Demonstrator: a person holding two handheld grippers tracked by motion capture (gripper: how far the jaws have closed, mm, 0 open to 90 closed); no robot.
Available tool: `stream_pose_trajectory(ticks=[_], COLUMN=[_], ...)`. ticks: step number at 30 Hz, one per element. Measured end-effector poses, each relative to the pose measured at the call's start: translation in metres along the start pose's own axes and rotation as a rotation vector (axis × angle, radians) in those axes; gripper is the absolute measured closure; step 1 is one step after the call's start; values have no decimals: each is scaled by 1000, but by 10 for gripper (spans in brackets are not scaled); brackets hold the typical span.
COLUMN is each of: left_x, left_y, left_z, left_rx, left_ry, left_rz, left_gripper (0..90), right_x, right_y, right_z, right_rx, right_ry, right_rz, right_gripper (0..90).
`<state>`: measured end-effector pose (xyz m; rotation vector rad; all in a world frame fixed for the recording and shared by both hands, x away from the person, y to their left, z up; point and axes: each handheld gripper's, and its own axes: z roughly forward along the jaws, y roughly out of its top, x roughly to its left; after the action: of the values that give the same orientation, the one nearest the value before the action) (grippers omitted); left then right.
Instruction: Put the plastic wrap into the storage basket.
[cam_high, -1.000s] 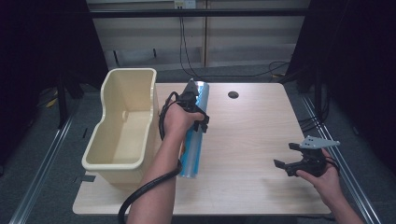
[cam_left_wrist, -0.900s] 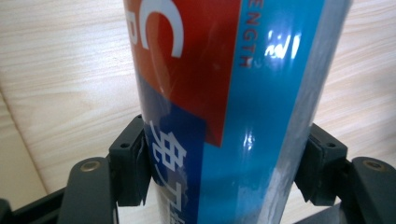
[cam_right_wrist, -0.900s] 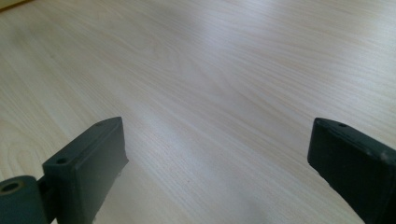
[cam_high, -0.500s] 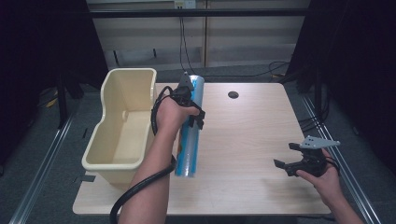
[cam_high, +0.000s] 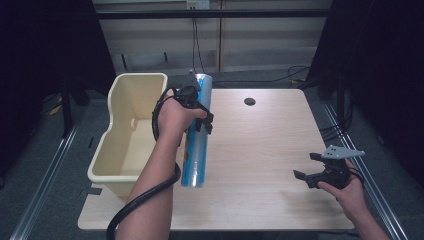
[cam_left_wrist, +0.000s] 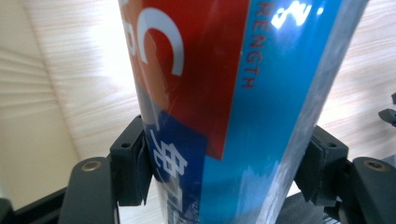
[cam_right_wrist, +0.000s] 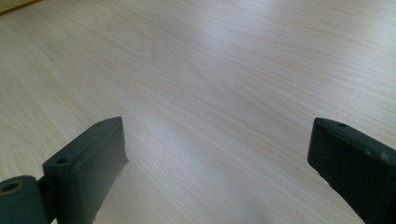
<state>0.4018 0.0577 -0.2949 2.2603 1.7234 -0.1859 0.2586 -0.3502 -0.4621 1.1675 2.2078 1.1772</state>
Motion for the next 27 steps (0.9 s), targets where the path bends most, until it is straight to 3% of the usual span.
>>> stream_pose_trajectory(ticks=[8,27], left_x=[8,33], left_y=[-6,-19], left_z=[-14,-45], left_rx=[7,12], left_ry=[-12,17], left_rz=[-17,-73], left_gripper=[321,321], right_x=[2,3], right_y=[1,3], right_z=[1,1], right_rx=[1,-3], right_ry=[4,1], right_rz=[-9,3], right_gripper=[43,43])
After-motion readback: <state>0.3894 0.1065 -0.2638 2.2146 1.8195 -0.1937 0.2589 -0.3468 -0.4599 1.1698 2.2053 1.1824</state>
